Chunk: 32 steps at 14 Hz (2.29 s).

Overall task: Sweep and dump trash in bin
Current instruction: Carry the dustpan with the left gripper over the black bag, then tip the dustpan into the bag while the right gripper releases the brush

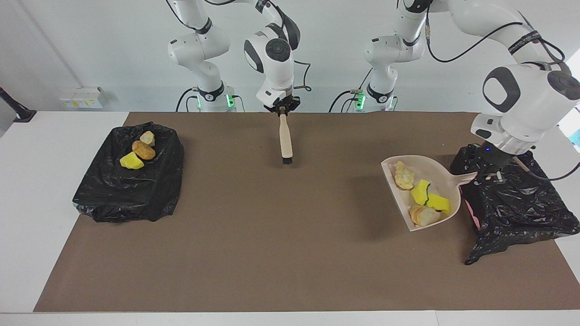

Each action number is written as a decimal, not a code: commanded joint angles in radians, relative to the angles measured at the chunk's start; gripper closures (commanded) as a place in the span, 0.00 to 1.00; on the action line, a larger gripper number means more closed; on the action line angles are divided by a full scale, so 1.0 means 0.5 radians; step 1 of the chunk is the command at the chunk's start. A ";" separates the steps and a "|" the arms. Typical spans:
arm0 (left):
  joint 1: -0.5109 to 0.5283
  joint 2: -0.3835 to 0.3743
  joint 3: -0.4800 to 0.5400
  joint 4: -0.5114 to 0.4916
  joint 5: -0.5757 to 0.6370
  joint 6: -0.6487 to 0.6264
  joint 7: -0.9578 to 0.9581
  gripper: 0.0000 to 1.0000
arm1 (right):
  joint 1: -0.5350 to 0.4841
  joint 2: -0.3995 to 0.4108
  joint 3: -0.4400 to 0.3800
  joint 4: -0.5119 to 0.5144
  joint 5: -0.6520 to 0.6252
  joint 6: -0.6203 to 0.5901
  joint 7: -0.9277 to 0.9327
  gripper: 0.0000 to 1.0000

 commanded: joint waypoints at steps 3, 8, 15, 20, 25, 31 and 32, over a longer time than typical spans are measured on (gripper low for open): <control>0.360 0.120 -0.029 0.277 -0.078 -0.229 0.249 1.00 | 0.092 0.022 -0.008 -0.076 0.060 0.141 0.126 1.00; 0.662 0.166 -0.008 0.421 -0.051 -0.253 0.344 1.00 | 0.208 0.161 -0.008 -0.070 0.054 0.337 0.246 1.00; 0.714 0.200 -0.001 0.440 0.678 0.148 0.639 1.00 | 0.184 0.188 -0.011 -0.055 0.054 0.325 0.206 0.00; 0.613 0.124 -0.001 0.208 1.316 0.445 0.608 1.00 | 0.077 0.228 -0.026 0.062 0.033 0.322 0.068 0.00; 0.527 -0.082 -0.004 -0.164 2.047 0.713 0.133 1.00 | -0.227 0.283 -0.029 0.245 -0.187 0.328 0.019 0.00; 0.484 -0.201 -0.011 -0.167 2.545 0.685 -0.009 1.00 | -0.577 0.345 -0.026 0.482 -0.434 0.310 -0.080 0.00; 0.484 -0.229 -0.020 -0.167 2.548 0.685 -0.009 1.00 | -0.577 0.332 -0.029 0.482 -0.434 0.303 -0.074 0.00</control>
